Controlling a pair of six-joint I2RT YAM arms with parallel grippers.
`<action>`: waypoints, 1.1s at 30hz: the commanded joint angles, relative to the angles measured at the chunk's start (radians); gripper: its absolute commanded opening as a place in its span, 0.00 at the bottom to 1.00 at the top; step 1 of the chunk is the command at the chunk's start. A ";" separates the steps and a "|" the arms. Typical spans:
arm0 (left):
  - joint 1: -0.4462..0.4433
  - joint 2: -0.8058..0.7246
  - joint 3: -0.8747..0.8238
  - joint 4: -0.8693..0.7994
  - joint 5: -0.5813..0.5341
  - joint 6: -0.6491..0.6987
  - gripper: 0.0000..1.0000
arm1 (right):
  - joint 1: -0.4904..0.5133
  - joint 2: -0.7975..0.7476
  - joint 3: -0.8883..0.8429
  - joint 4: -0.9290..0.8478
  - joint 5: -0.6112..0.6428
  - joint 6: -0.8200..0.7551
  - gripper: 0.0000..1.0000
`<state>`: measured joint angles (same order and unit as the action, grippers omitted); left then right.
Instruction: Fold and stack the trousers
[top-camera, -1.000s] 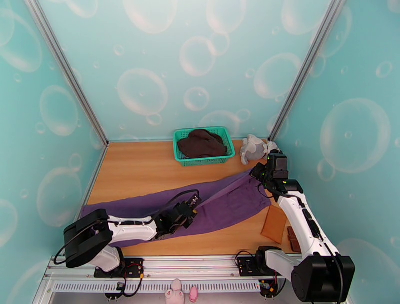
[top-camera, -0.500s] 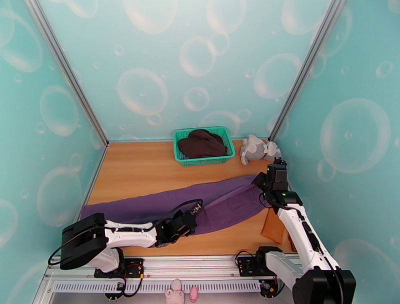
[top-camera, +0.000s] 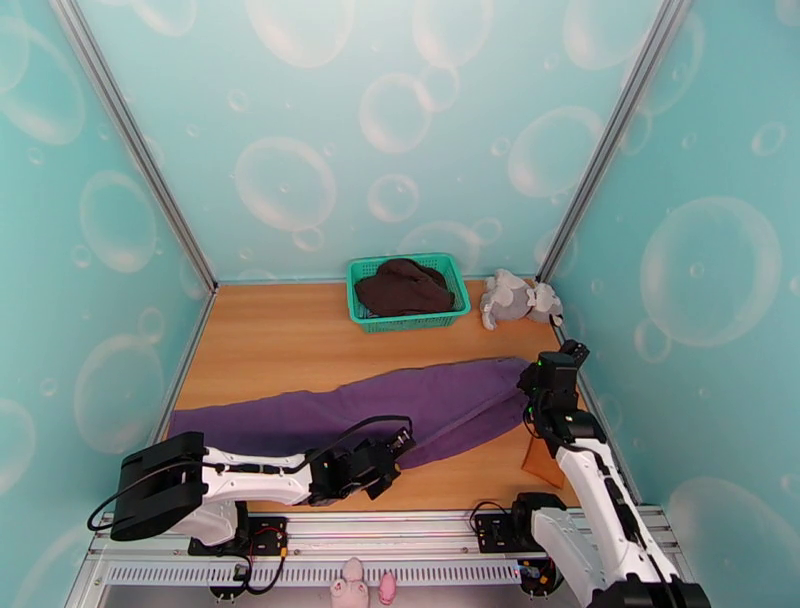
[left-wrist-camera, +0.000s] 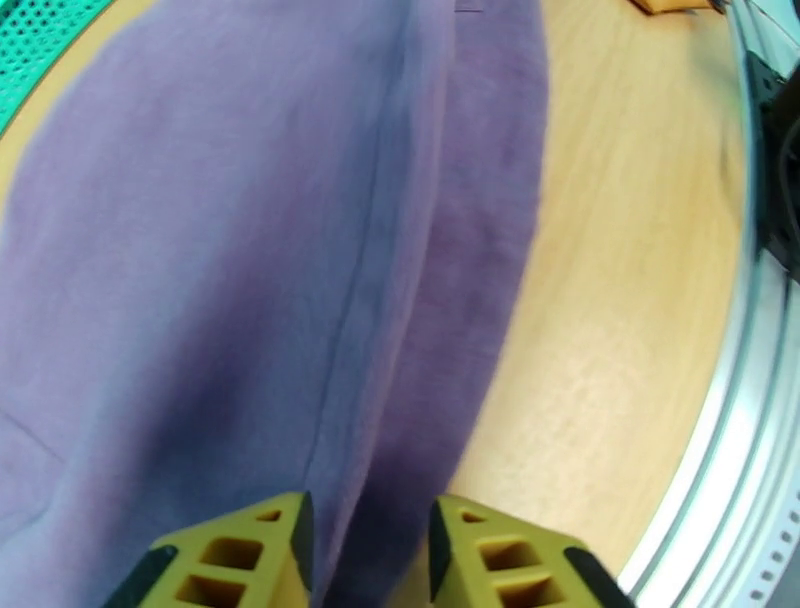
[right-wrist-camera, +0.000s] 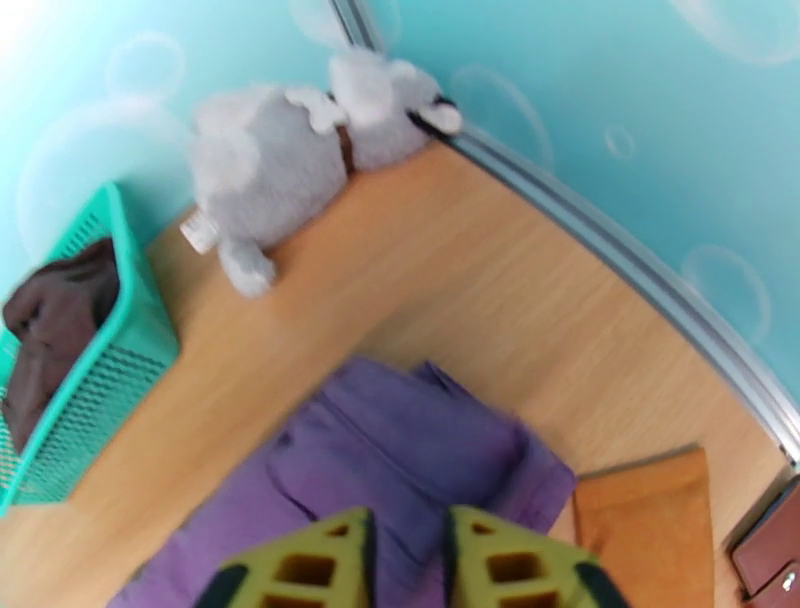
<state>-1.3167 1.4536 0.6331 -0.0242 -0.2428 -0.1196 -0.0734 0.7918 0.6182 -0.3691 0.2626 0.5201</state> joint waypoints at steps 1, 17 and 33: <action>0.013 -0.106 -0.040 0.104 0.118 0.040 0.39 | 0.028 -0.054 -0.012 0.086 -0.099 -0.035 0.37; 0.338 0.072 0.035 0.064 0.266 -0.401 0.39 | 0.265 0.401 -0.111 0.367 -0.317 0.119 0.31; 0.682 0.037 -0.312 0.087 0.137 -0.880 0.41 | 0.189 0.442 -0.138 0.342 -0.379 0.115 0.30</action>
<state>-0.7033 1.4734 0.4294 0.2714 -0.0029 -0.9237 0.1215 1.2606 0.4843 -0.0299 -0.0982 0.6510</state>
